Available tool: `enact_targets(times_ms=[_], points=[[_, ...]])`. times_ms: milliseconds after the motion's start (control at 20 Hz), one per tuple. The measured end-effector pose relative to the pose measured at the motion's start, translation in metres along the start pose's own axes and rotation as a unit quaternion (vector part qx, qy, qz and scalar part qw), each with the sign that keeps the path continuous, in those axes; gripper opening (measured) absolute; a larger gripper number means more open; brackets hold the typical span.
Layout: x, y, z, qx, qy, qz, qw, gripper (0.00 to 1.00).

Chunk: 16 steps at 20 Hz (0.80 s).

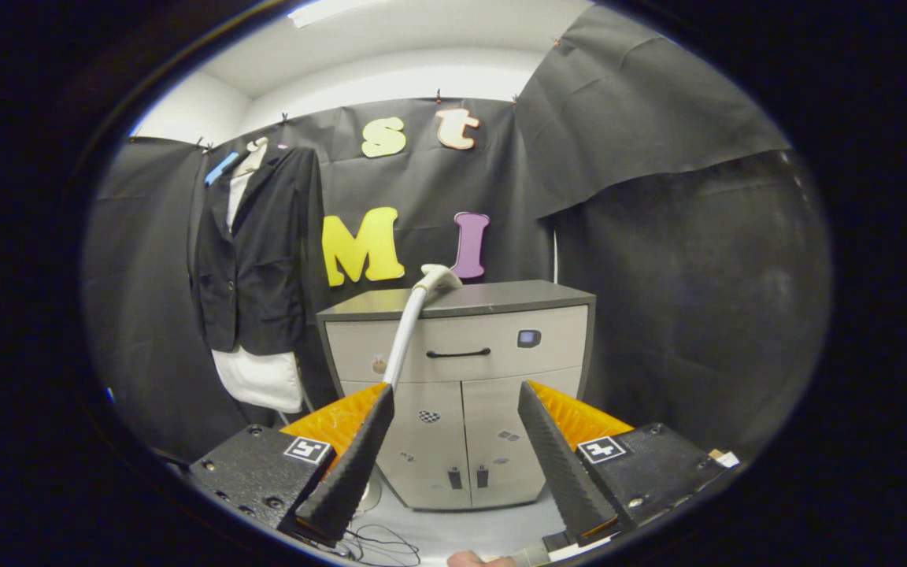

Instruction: Iron the clothes twice with a garment steamer, once on the left side and once on the right side.

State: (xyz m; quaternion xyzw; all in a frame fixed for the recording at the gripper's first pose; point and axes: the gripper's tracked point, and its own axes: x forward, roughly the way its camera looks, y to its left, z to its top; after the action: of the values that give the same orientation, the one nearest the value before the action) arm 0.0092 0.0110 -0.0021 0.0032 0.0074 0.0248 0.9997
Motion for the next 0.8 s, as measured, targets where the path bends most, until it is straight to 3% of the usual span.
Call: enact_targets(times_ms=[800], points=[[0.0052,-0.0011,0.0016,0.001,0.001,-0.011,1.0,0.99]])
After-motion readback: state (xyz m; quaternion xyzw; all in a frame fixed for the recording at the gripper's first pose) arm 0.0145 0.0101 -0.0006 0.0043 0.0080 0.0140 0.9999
